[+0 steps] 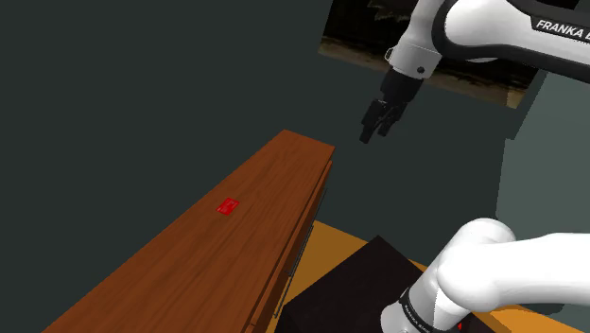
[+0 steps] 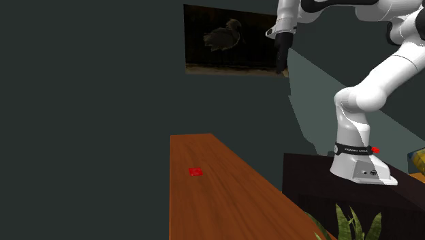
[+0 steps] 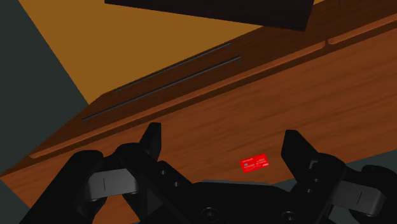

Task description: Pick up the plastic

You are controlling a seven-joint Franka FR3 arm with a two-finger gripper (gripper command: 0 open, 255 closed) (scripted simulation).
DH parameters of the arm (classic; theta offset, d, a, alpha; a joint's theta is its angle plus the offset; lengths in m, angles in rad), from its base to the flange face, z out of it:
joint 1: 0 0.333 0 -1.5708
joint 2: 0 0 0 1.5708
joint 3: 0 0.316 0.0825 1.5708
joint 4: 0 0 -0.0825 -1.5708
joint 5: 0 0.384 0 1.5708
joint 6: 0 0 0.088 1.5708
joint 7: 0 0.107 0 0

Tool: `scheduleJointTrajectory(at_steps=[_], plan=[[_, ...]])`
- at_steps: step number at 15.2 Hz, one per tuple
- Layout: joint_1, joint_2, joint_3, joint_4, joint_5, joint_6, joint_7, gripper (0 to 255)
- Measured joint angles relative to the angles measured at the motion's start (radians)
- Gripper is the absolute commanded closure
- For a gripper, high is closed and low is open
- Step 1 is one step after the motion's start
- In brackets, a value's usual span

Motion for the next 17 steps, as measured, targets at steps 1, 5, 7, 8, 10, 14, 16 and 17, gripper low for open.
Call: scheduleJointTrajectory(at_steps=[1,5,7,8,10,14,16,17], plan=[[0.000,0.000,0.000,0.000,0.000,0.000,0.000,0],[-0.011,0.092,0.036,0.003,0.042,0.047,0.089,0],[-0.014,0.161,0.069,0.017,0.073,0.077,0.157,0],[-0.015,0.196,0.085,0.022,0.089,0.096,0.192,0],[-0.021,0.263,0.107,0.032,0.114,0.129,0.251,0],[-0.030,0.406,0.147,0.067,0.160,0.192,0.366,0],[-0.033,0.483,0.164,0.095,0.179,0.223,0.422,0],[-0.033,0.529,0.174,0.118,0.188,0.237,0.454,0]])
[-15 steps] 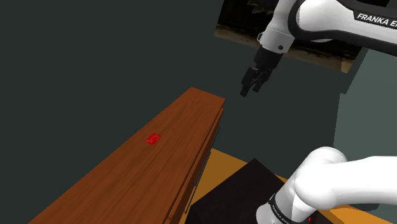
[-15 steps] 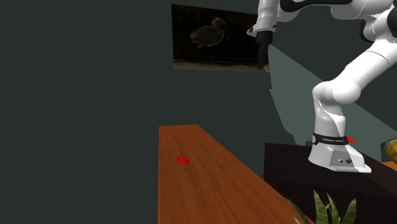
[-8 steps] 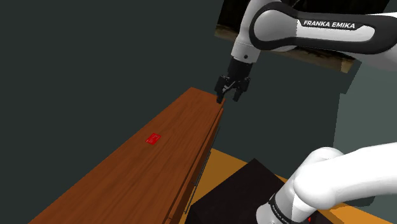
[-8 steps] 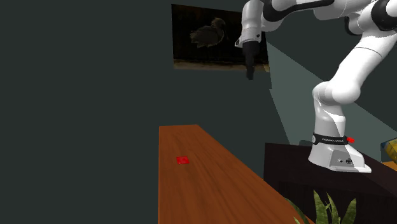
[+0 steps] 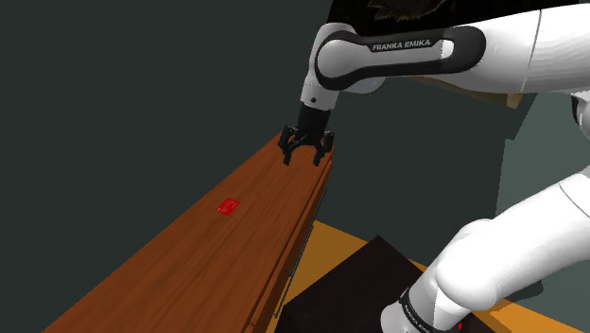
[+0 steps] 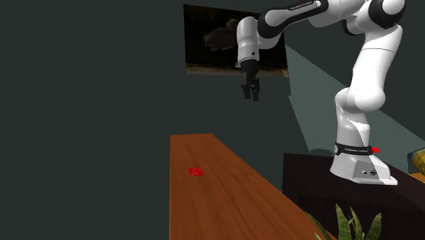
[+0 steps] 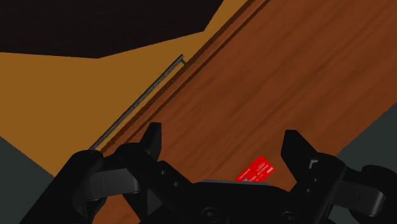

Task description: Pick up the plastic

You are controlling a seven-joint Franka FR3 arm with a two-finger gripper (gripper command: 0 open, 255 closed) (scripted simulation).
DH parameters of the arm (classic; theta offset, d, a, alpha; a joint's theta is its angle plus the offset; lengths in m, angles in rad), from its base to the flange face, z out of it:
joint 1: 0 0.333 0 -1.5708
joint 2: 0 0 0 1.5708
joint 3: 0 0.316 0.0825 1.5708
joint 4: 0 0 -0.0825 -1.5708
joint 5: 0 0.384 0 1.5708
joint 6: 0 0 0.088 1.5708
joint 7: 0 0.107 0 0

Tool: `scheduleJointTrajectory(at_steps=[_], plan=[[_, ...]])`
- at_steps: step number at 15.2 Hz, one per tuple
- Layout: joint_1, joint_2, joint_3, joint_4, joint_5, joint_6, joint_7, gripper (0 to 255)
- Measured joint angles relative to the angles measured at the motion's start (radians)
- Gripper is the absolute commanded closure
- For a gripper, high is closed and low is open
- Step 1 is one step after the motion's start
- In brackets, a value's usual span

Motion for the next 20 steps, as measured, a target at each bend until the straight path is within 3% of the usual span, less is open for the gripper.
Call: scheduleJointTrajectory(at_steps=[12,20], plan=[[0.007,0.470,0.032,0.247,0.088,0.127,0.287,0],[0.028,0.810,0.019,0.500,0.150,0.169,0.439,0]])
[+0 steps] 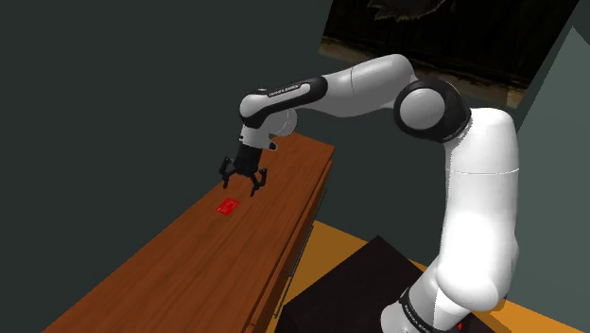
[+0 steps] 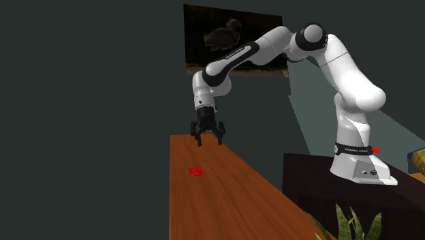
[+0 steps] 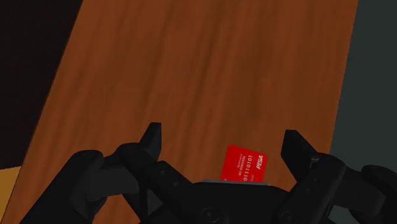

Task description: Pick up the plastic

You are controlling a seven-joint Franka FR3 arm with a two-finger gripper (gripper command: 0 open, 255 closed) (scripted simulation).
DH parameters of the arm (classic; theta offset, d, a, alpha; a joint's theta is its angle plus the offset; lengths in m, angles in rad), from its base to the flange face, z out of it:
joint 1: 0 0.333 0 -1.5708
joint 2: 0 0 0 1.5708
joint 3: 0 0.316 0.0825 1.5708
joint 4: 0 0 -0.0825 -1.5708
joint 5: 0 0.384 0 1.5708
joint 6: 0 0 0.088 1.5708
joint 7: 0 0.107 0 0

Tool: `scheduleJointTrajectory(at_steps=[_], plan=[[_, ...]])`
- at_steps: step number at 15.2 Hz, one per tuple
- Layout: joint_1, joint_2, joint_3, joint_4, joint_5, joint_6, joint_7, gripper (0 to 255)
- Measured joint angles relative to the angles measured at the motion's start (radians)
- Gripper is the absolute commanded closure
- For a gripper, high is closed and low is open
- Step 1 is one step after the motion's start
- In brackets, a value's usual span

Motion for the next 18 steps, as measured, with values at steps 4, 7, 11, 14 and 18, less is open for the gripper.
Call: scheduleJointTrajectory(at_steps=[4,7,11,14,18], plan=[[0.006,0.165,-0.007,0.147,0.037,0.000,0.069,0],[0.016,0.285,-0.009,0.258,0.063,0.000,0.121,0],[0.018,0.340,-0.010,0.291,0.070,0.017,0.124,0],[0.020,0.367,-0.011,0.297,0.071,0.036,0.115,0],[0.018,0.376,-0.014,0.306,0.070,0.025,0.110,255]])
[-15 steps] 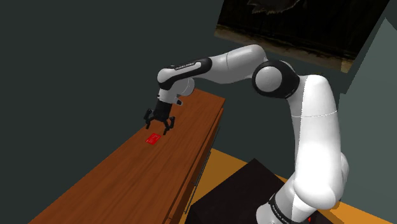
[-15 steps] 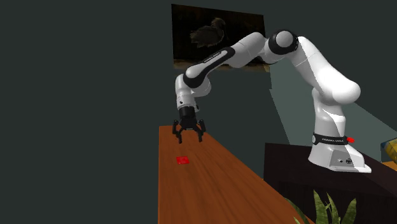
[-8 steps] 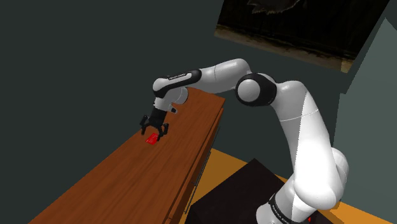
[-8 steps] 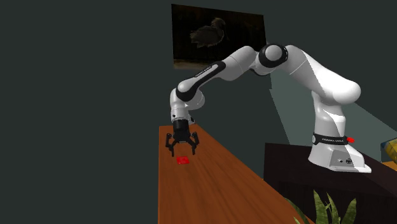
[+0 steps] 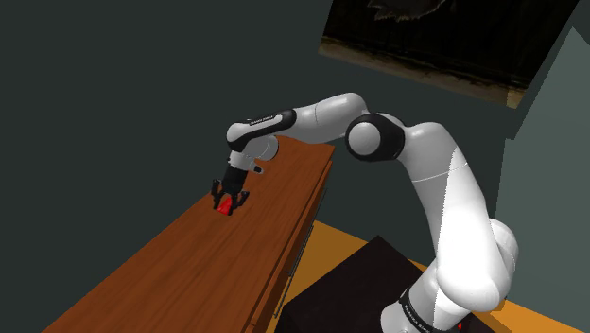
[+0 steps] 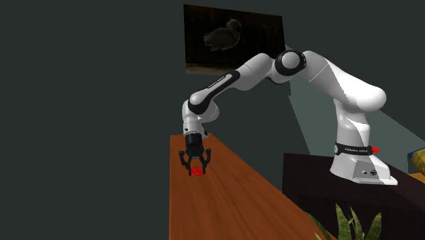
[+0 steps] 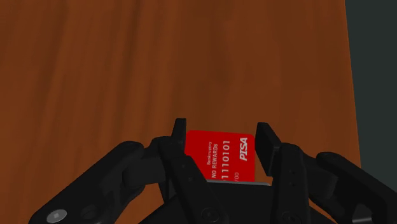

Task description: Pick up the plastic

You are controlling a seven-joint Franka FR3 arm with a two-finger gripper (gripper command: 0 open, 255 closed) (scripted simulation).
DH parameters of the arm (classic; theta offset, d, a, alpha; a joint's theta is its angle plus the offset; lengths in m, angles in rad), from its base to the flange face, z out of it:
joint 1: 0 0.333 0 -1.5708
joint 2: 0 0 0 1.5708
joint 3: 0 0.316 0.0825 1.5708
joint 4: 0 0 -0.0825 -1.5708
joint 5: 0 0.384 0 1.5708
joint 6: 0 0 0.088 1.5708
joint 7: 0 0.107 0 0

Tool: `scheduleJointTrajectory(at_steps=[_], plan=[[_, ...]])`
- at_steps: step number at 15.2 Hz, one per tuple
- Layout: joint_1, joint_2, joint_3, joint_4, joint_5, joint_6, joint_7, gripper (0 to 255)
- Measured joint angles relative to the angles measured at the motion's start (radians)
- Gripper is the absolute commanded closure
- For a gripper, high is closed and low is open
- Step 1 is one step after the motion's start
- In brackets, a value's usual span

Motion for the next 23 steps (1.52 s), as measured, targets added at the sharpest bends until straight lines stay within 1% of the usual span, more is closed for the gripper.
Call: scheduleJointTrajectory(at_steps=[7,10,23], plan=[[0.000,-0.014,0.003,-0.026,0.005,0.033,-0.005,255],[0.001,-0.009,0.002,-0.010,0.002,0.013,0.001,255],[-0.008,-0.117,0.006,-0.024,0.000,-0.073,0.046,255]])
